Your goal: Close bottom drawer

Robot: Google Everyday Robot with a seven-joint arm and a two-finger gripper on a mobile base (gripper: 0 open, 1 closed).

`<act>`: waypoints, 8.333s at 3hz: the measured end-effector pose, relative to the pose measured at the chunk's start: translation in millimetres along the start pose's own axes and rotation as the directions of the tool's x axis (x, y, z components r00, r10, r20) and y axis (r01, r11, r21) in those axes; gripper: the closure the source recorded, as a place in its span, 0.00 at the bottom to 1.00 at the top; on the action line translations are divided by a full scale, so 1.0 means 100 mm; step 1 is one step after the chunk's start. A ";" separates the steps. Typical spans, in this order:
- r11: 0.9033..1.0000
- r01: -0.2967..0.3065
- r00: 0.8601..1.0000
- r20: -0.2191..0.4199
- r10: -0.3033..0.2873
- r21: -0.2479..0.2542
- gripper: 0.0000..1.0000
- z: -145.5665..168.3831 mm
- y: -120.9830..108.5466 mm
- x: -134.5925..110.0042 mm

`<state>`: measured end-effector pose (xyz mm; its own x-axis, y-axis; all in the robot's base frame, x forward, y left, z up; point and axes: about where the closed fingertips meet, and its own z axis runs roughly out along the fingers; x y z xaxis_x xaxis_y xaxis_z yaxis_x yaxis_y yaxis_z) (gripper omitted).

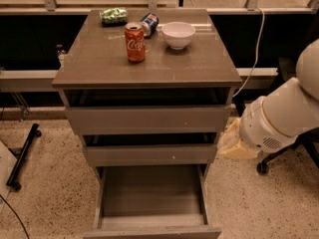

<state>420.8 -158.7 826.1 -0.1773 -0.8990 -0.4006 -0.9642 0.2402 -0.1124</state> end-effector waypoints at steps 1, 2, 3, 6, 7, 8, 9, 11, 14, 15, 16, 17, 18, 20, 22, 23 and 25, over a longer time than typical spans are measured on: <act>1.000 0.007 1.000 0.009 -0.007 0.015 1.00 0.01 -0.03 -0.01; 1.000 0.008 1.000 -0.029 -0.008 -0.006 1.00 0.14 0.01 -0.01; 0.999 -0.012 0.999 -0.034 0.011 -0.038 1.00 0.44 0.12 0.06; 0.992 -0.110 0.990 0.081 0.115 -0.061 1.00 1.62 0.39 0.70; 0.992 -0.114 0.989 0.089 0.119 -0.056 1.00 1.67 0.37 0.73; 0.986 -0.148 0.985 0.076 0.154 -0.076 1.00 1.82 0.40 0.77; 0.974 -0.201 0.974 0.082 0.209 -0.104 1.00 2.17 0.46 0.92; 0.950 -0.273 0.944 0.147 0.295 -0.155 1.00 2.88 0.52 1.12; 0.919 -0.306 0.919 0.177 0.353 -0.248 1.00 3.40 0.52 1.26; 0.920 -0.310 0.913 0.196 0.359 -0.241 1.00 3.64 0.52 1.27; 0.907 -0.349 0.899 0.189 0.395 -0.236 1.00 4.02 0.54 1.42; 0.896 -0.380 0.884 0.195 0.425 -0.232 1.00 4.21 0.57 1.55; 0.877 -0.414 0.855 0.226 0.466 -0.244 1.00 4.38 0.61 1.71; 0.835 -0.491 0.799 0.254 0.546 -0.250 1.00 4.67 0.65 2.04; 0.824 -0.505 0.799 0.221 0.559 -0.258 1.00 4.83 0.68 2.14; 0.821 -0.507 0.810 0.181 0.558 -0.262 1.00 4.96 0.71 2.22; 0.796 -0.528 0.814 0.092 0.574 -0.295 1.00 5.40 0.78 2.42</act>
Offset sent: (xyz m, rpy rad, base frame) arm 0.0007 0.0119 -0.0341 -0.0697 0.0557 0.0088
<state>409.3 -159.4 229.2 -0.6794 -0.5603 -0.4738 -0.7324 0.5577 0.3907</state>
